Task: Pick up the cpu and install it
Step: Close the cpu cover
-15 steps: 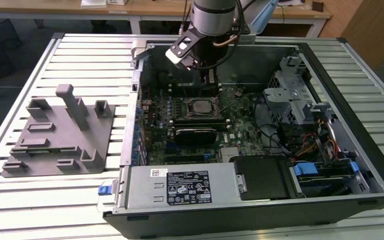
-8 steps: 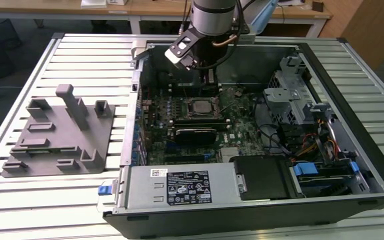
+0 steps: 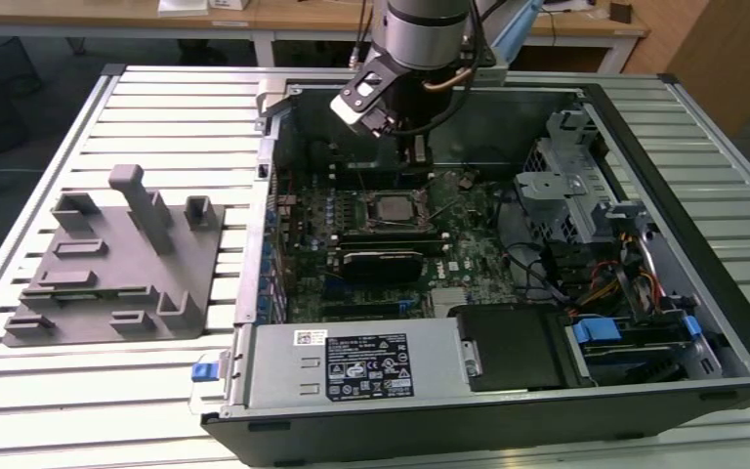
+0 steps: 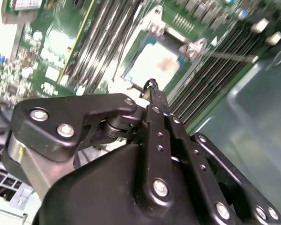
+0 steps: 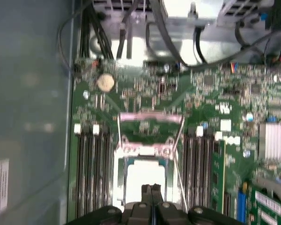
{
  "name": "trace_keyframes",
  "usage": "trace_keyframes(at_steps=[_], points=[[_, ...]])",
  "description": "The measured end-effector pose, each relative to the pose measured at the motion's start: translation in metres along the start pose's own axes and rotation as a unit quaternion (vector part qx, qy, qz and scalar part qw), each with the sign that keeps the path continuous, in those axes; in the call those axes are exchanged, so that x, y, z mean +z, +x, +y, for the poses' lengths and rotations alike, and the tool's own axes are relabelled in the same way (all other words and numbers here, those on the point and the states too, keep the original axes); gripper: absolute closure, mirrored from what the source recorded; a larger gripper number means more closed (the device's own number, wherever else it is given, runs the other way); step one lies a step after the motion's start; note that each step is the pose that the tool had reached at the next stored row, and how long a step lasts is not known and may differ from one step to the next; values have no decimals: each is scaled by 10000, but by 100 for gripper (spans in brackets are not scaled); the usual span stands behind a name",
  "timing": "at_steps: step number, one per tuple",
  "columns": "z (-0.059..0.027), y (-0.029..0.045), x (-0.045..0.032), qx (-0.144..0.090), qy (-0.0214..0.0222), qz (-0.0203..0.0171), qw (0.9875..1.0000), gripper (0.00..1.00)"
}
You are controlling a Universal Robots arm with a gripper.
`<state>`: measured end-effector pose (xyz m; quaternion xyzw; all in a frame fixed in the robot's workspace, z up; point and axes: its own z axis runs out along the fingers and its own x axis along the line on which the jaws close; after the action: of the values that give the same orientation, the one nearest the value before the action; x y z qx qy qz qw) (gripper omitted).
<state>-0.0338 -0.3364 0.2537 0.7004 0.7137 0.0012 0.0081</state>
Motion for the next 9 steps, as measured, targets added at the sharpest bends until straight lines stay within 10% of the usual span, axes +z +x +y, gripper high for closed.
trace_keyframes(at_steps=[9], points=[[62, -3, -140, -1, 3, 0, 10000, 89]])
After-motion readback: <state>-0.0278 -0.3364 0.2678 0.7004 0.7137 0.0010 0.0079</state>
